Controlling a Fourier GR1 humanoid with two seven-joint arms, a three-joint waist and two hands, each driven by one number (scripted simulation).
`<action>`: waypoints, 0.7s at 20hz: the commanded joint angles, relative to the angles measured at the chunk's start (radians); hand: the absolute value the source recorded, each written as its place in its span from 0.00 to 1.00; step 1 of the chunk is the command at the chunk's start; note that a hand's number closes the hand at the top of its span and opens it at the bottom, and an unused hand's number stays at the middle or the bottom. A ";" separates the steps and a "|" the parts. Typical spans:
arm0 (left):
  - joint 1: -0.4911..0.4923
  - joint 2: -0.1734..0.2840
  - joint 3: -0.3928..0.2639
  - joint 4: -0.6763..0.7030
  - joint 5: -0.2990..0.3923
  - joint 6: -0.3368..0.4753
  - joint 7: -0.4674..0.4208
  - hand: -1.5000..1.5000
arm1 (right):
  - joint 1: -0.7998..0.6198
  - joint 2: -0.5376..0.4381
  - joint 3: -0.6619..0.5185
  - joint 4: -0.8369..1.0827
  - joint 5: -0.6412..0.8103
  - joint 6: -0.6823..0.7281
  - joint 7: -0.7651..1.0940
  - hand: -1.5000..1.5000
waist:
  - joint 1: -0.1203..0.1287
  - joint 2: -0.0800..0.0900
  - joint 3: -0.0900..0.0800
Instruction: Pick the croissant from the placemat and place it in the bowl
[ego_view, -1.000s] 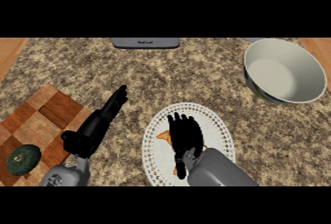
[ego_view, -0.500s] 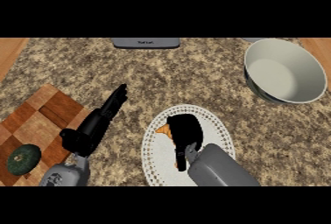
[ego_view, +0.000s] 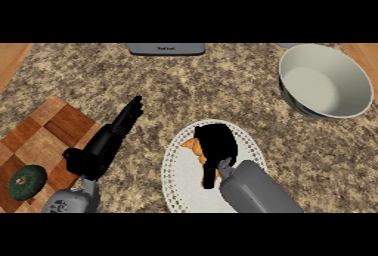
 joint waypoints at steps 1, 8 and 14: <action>-0.004 -0.034 -0.019 -0.044 -0.020 0.022 0.046 0.50 | -0.058 -0.028 -0.082 0.027 0.020 0.013 -0.095 1.00 | 0.001 0.000 0.000; -0.047 -0.041 -0.012 0.009 -0.037 0.023 0.020 0.50 | -0.100 -0.189 -0.153 -0.011 0.100 -0.033 -0.124 1.00 | -0.006 0.000 0.000; -0.030 -0.013 0.031 -0.002 -0.005 0.005 0.025 0.50 | -0.118 -0.215 -0.265 -0.245 0.103 -0.140 -0.069 1.00 | -0.021 -0.006 0.000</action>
